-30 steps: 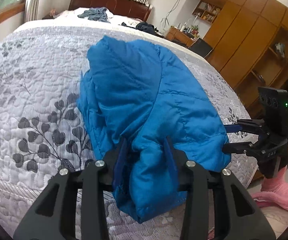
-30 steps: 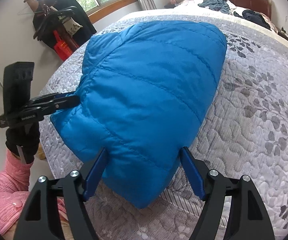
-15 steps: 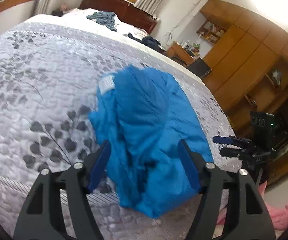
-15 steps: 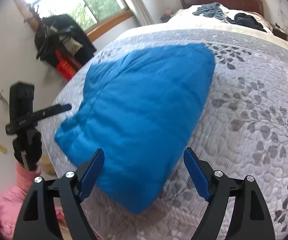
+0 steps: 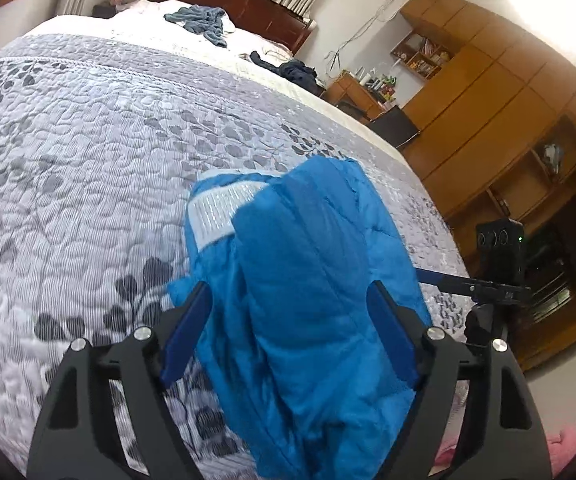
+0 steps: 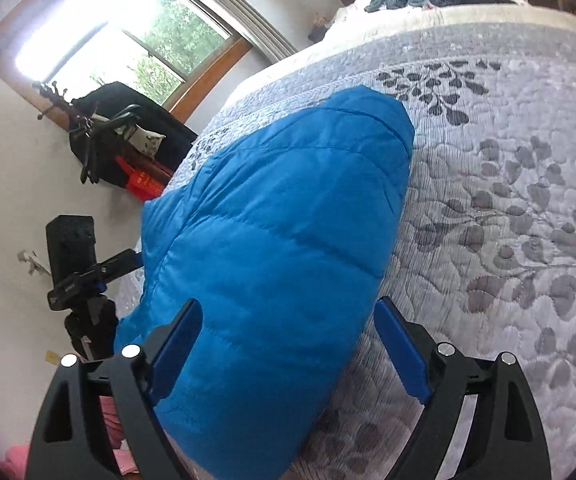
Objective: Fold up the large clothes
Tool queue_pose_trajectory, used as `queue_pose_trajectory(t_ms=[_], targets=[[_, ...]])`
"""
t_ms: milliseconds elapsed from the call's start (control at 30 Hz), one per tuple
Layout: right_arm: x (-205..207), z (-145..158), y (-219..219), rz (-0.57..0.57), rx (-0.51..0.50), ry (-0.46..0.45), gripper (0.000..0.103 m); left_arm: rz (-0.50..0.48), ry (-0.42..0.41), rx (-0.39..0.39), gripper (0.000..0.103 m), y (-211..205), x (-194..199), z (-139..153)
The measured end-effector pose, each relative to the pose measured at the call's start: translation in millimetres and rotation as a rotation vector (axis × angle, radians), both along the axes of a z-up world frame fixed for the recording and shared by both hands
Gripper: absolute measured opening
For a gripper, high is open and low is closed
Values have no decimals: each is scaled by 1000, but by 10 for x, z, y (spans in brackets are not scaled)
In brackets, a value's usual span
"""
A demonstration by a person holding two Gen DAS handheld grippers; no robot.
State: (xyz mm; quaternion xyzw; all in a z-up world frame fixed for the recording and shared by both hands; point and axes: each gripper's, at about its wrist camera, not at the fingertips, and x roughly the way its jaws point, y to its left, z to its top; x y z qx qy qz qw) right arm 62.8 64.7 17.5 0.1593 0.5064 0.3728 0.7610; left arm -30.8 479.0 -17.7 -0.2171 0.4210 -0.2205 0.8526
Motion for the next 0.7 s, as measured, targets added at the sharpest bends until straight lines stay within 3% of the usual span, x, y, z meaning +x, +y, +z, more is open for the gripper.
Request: queue_pose_trajectory(t_ms=[133, 400, 700], targets=[[93, -49, 21, 7, 21, 7, 88, -6, 27, 10, 85, 40, 204, -100], [210, -146, 91, 28, 35, 20, 90, -72, 97, -125, 92, 123, 487, -417], [294, -308, 164, 38, 64, 63, 97, -174, 114, -277, 96, 90, 696, -712]])
